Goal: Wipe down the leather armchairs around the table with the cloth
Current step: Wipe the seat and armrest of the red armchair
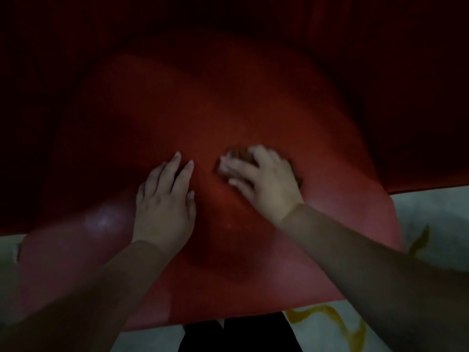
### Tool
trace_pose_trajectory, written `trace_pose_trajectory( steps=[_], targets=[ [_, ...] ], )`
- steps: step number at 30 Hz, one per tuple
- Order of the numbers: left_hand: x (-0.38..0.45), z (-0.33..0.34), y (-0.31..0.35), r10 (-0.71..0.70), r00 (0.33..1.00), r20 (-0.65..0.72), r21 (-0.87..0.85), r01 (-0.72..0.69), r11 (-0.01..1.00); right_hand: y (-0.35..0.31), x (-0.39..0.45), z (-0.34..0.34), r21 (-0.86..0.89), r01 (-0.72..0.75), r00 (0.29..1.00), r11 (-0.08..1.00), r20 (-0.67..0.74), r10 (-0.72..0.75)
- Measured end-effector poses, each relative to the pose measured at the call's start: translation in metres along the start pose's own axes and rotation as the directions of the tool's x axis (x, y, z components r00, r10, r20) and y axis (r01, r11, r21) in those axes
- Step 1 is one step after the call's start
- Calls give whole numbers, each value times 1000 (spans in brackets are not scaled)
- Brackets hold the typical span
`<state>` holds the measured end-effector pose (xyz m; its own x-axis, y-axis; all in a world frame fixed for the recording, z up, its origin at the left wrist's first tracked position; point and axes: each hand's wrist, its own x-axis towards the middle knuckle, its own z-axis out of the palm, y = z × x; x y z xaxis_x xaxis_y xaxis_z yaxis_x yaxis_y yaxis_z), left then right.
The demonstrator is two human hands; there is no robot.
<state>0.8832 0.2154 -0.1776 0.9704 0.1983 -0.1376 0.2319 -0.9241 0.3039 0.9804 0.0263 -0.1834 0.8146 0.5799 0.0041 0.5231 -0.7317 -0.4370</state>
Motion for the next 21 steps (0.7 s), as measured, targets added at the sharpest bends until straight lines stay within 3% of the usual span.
trace_pose_trajectory(
  steps=[4,8,10,13,18,19,21],
  targets=[
    [-5,-6,-1,-5,1000,9,12,5,1000,6,-12,-12,117,58,997,991,49,-64],
    [-9,-5,-4,-16,1000,1,12,16,1000,16,54,-20,77,-110,985,991,-121,119],
    [-12,-2,-6,-12,1000,6,13,12,1000,11,77,-13,5,-154,986,988,-72,154],
    [-17,0,-7,2,1000,15,25,-2,1000,-2,53,-3,-21,-66,998,998,24,66],
    [-29,-3,-4,21,999,40,10,-22,1000,-14,-36,-5,94,103,986,990,118,-114],
    [-32,-3,-5,25,999,45,10,-25,1000,-11,-40,-7,118,102,989,988,99,-114],
    [-36,-3,-6,25,998,53,7,-26,1000,4,-40,-9,144,15,997,989,-77,-4]
  ],
)
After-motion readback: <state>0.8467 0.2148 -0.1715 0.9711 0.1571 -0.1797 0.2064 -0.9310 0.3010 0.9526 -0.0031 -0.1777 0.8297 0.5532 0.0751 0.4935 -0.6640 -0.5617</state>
